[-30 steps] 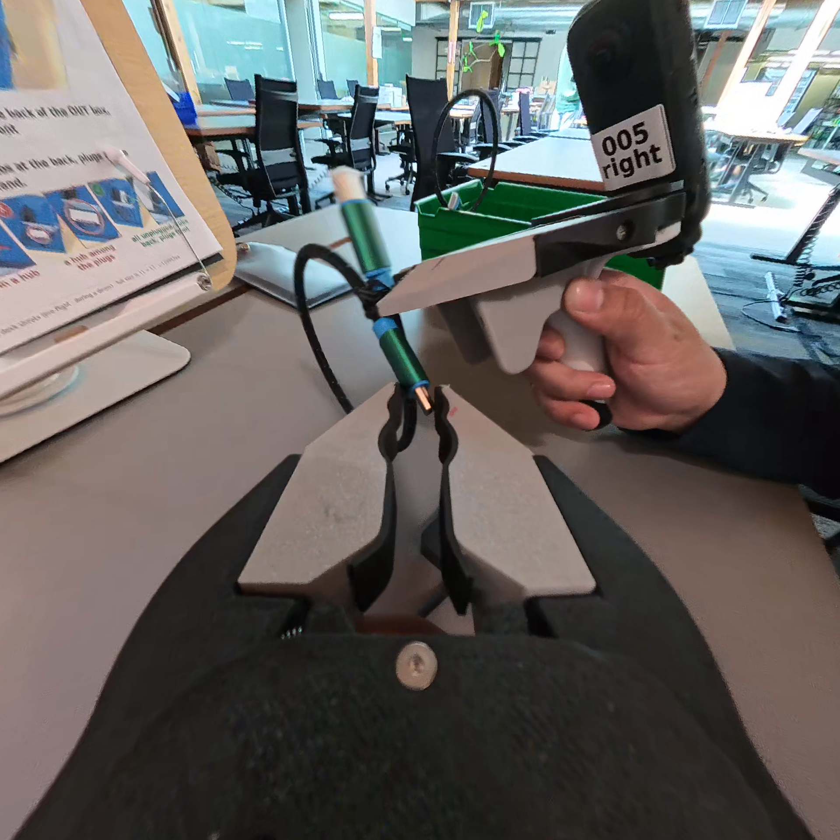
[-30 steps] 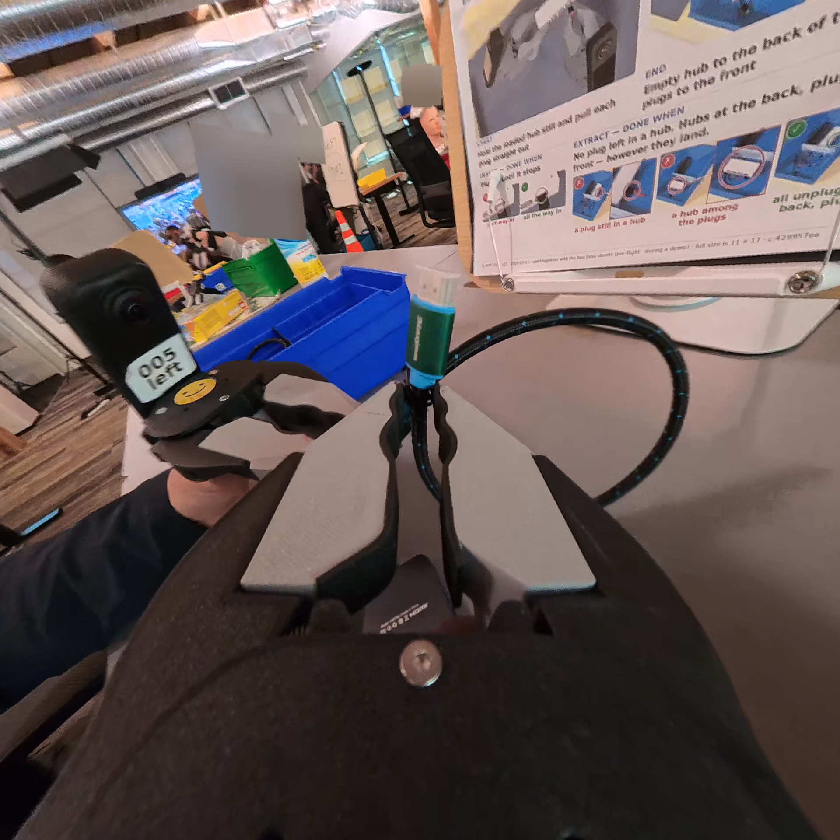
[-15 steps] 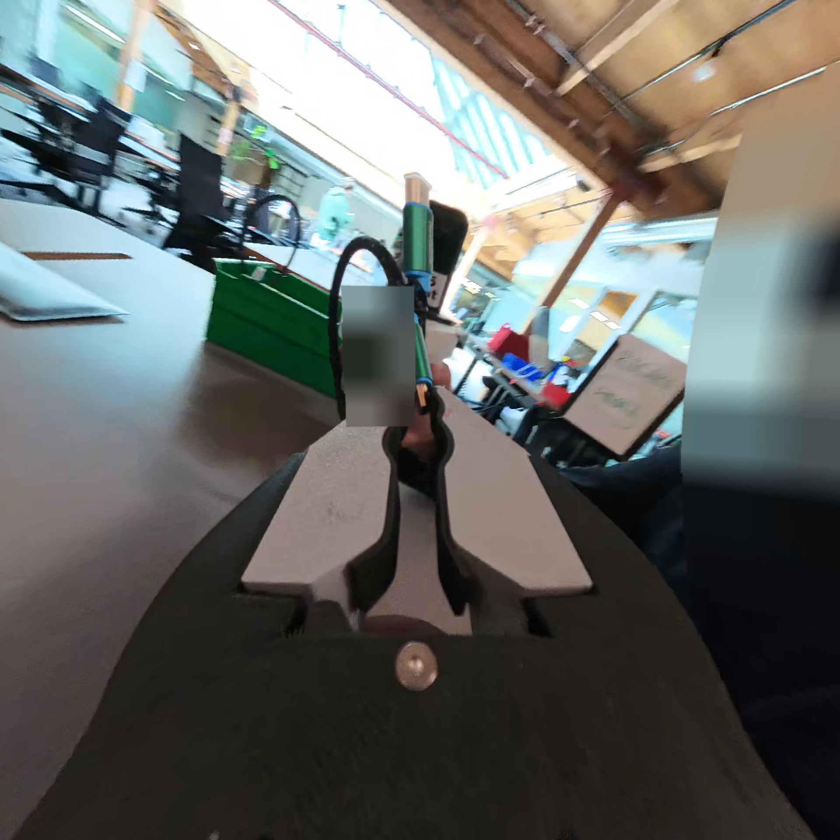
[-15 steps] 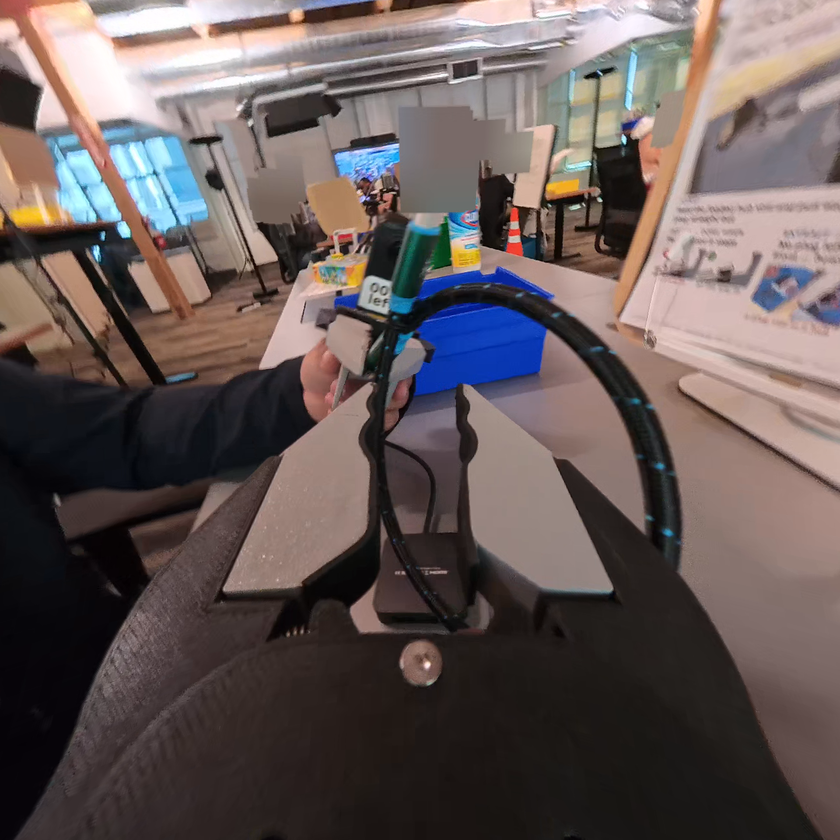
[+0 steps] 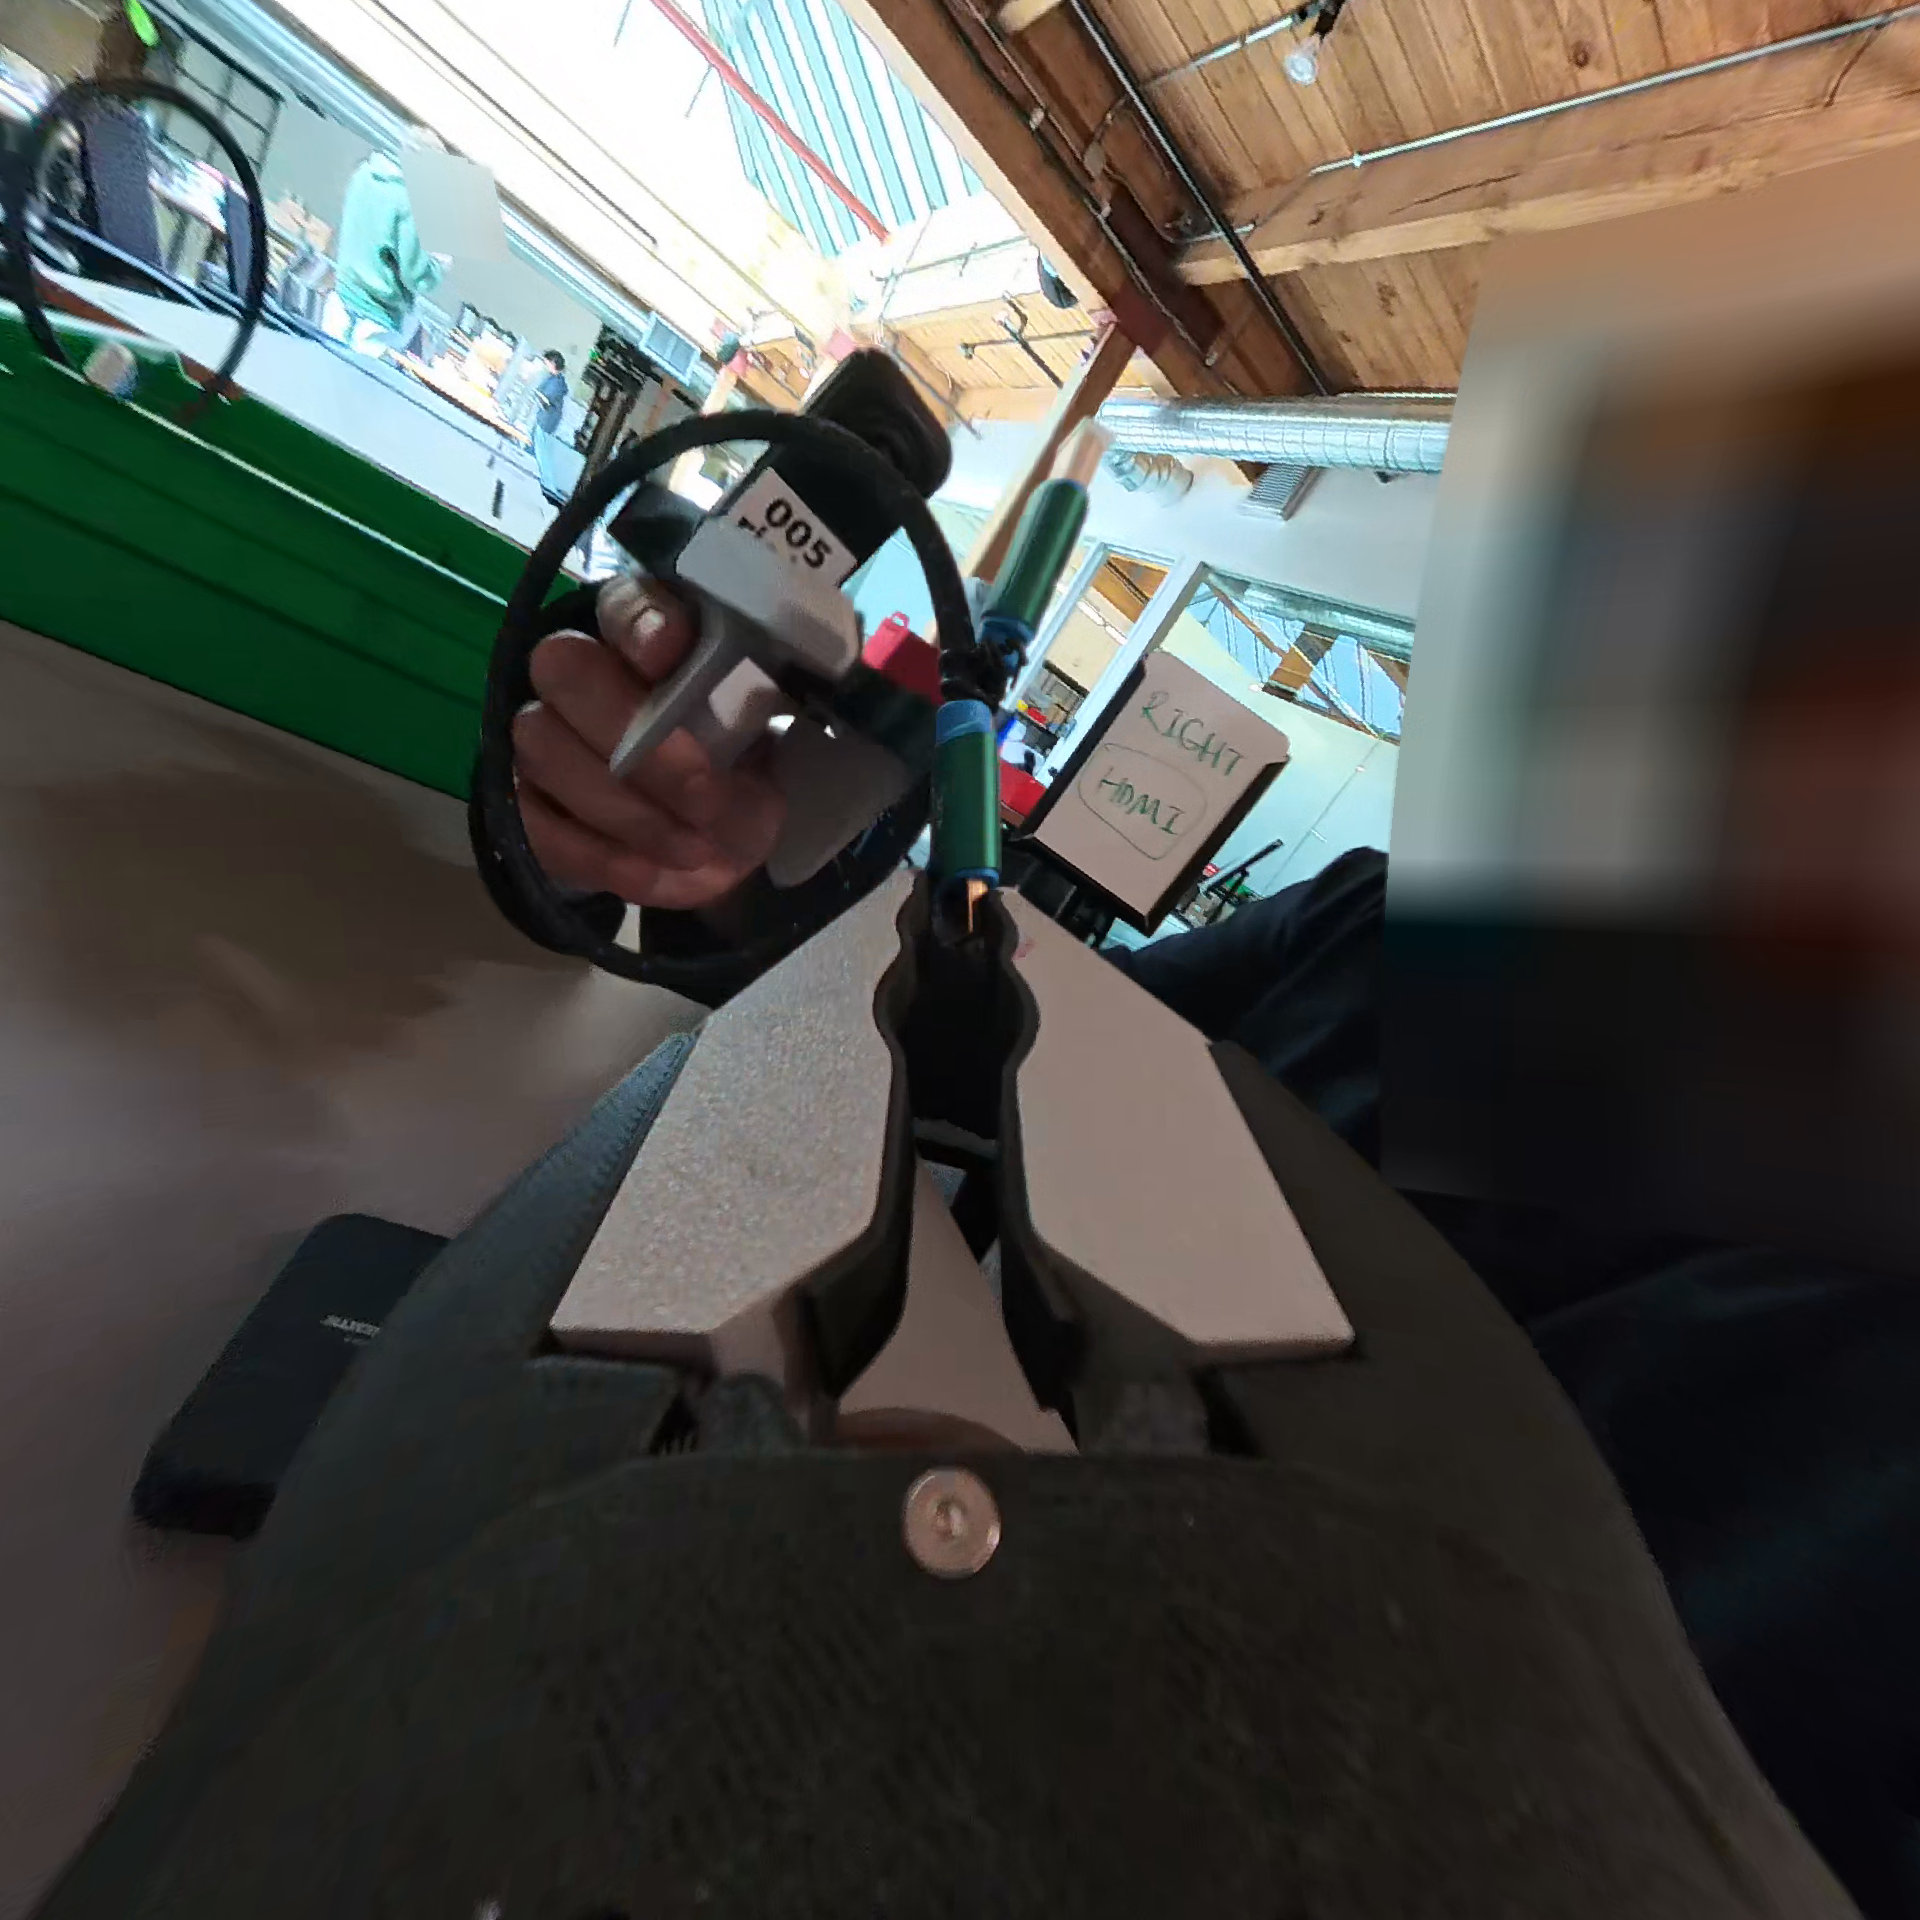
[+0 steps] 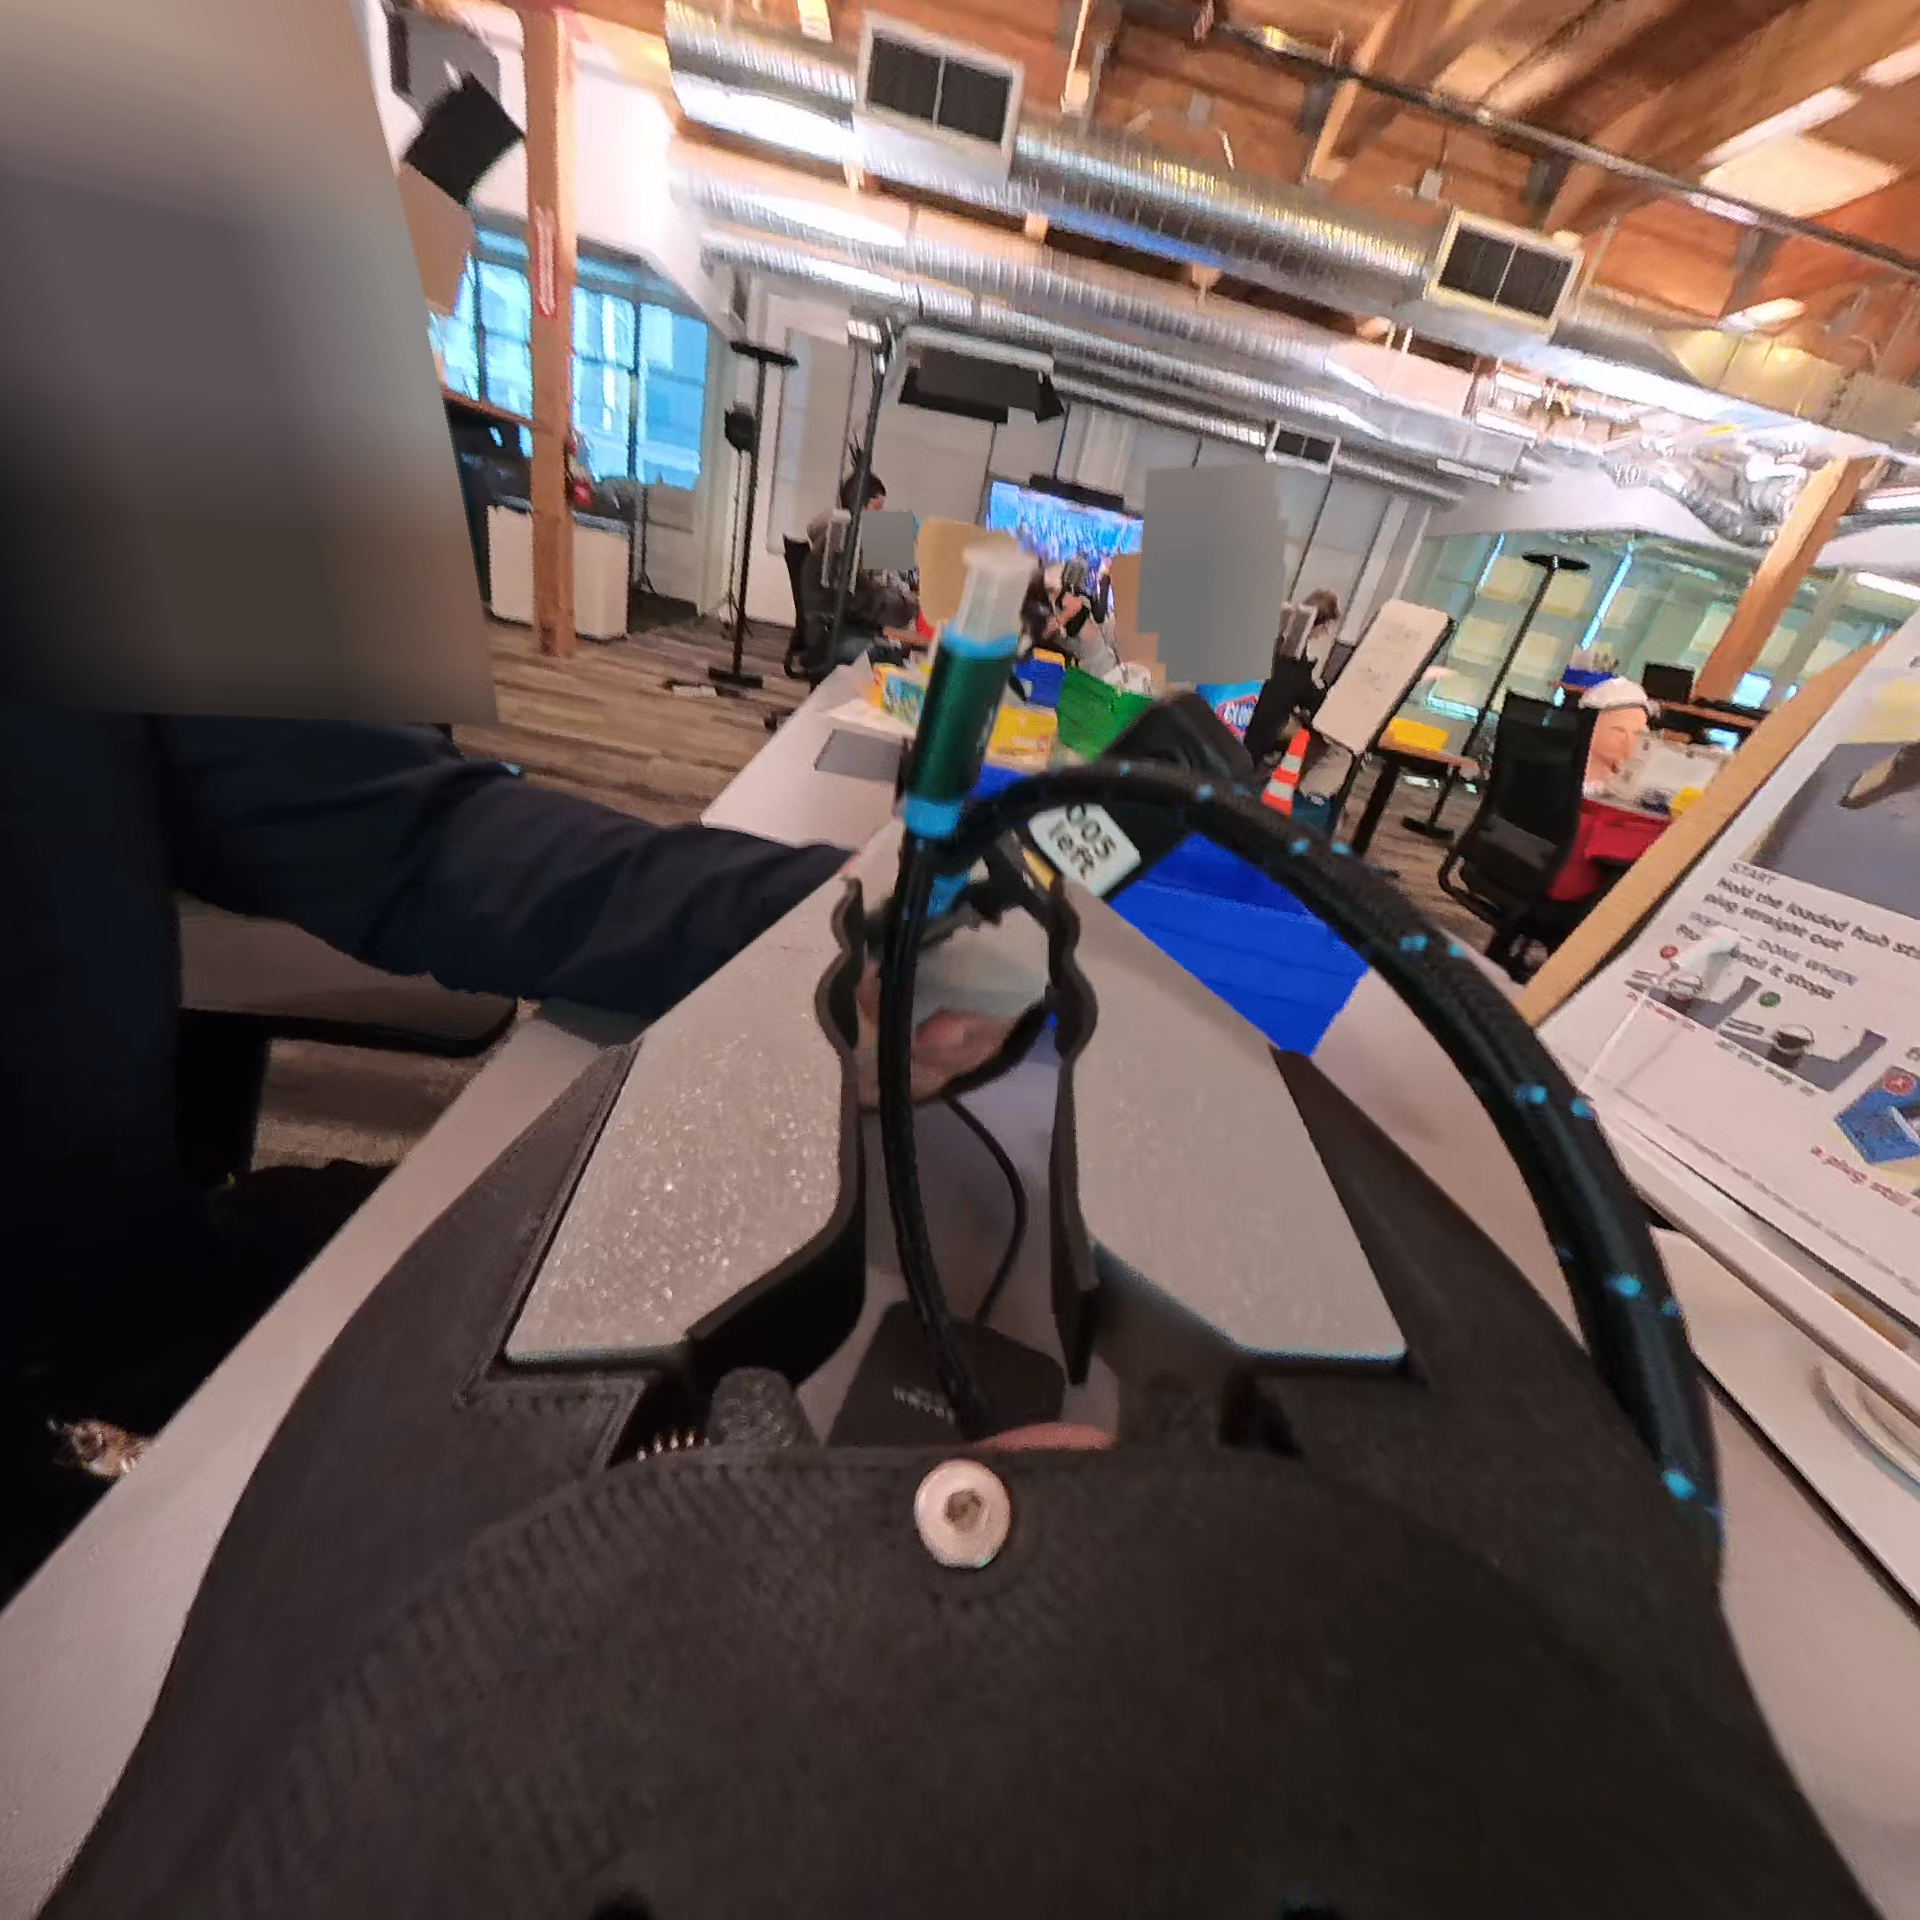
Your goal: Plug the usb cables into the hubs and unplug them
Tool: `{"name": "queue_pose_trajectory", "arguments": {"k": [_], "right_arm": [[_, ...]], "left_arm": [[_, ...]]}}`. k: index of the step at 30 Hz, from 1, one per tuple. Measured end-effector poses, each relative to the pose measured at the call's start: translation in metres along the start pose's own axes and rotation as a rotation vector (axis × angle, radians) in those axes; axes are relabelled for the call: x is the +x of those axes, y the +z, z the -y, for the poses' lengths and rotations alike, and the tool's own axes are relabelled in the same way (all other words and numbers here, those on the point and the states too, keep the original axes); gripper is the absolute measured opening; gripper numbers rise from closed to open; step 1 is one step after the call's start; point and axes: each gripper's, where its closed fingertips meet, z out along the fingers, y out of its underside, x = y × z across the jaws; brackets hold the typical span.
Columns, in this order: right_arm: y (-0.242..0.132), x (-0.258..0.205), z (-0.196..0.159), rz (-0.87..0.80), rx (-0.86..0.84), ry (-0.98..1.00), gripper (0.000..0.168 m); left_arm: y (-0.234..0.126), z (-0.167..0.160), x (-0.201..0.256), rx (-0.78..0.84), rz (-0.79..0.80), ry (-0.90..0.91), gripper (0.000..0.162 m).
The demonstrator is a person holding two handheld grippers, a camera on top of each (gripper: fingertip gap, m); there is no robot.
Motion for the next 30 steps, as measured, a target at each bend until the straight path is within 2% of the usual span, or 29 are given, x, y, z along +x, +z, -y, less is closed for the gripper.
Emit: {"name": "queue_pose_trajectory", "arguments": {"k": [2,5,8,15,21,24,26,30], "right_arm": [[0.002,-0.009,0.006,0.042,0.046,0.011,0.026],[0.003,-0.032,0.001,0.146,0.019,-0.014,0.017],[0.001,-0.045,0.007,0.205,0.041,-0.021,0.021],[0.003,-0.046,0.01,0.201,0.059,-0.045,0.026],[0.004,-0.038,0.02,0.18,0.134,0.007,0.014],[0.004,-0.02,0.017,0.081,0.102,-0.023,0.013],[0.004,-0.004,0.012,-0.004,0.073,-0.005,0.013],[0.002,0.032,-0.002,-0.185,0.028,0.091,0.013]], "left_arm": [[0.006,-0.008,0.0,-0.027,-0.02,-0.023,0.008],[0.013,-0.018,0.01,-0.072,-0.088,-0.033,0.008],[0.018,-0.02,0.022,-0.086,-0.153,-0.042,0.01],[0.015,-0.019,0.026,-0.075,-0.194,-0.087,0.01],[0.018,-0.019,0.024,-0.064,-0.197,-0.1,0.01],[0.011,-0.005,0.01,0.009,-0.119,-0.093,0.01],[0.005,0.004,-0.005,0.033,0.002,-0.046,0.009],[-0.019,0.023,-0.04,-0.006,0.449,0.332,0.004]]}}
